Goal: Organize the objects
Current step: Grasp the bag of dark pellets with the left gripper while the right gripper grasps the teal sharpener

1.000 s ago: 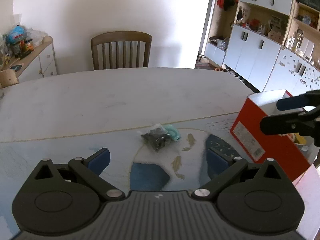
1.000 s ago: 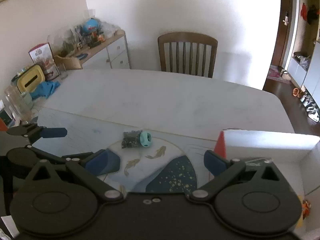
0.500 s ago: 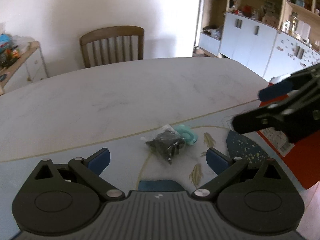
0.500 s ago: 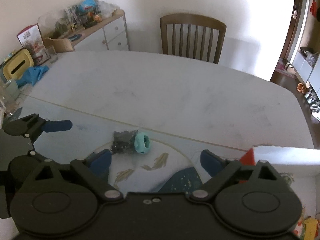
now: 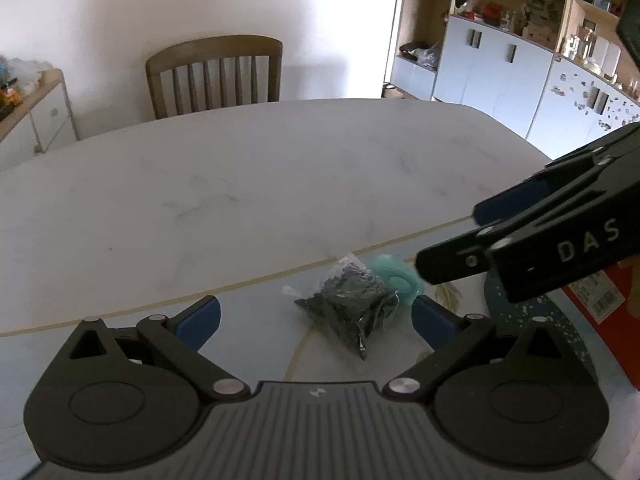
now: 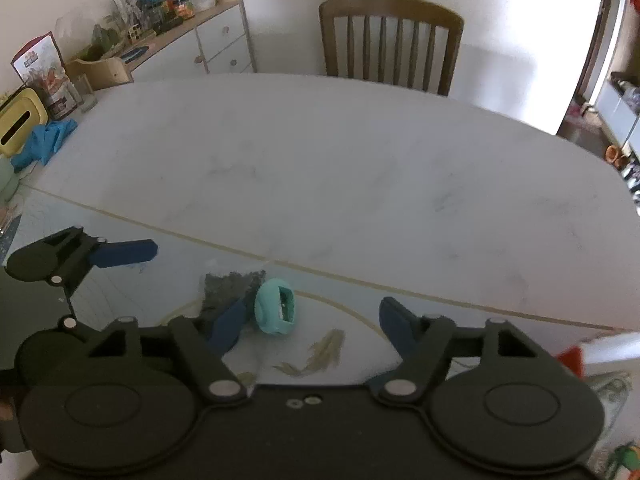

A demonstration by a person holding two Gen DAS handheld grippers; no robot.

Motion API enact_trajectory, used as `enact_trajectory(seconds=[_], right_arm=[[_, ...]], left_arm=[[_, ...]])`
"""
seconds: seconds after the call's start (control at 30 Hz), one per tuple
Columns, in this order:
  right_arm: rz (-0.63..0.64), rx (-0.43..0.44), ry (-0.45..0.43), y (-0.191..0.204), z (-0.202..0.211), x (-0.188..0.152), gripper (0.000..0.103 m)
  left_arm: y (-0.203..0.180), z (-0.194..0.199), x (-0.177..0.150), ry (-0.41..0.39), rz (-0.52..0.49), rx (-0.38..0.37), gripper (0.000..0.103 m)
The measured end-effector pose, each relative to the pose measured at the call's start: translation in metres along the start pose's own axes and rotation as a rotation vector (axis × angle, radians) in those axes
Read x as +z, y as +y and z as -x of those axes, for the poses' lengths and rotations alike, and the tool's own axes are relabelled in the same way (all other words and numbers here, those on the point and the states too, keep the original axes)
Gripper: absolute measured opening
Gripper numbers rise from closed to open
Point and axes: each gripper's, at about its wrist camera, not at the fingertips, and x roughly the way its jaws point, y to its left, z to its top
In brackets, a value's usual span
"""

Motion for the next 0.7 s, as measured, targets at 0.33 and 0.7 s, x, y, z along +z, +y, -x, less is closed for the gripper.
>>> enact_trajectory(seconds=[0.33, 0.7], right_arm=[[-0.013, 0.050, 0.027, -0.002, -0.018, 0.005, 0.064], [-0.018, 0.111, 0.037, -0.003, -0.024, 0.003, 0.049]], left_arm=[[-0.001, -0.015, -0.003, 0.013, 0.006, -0.034, 0.078], [-0.010, -0.012, -0.004, -0.001, -0.053, -0.038, 0.055]])
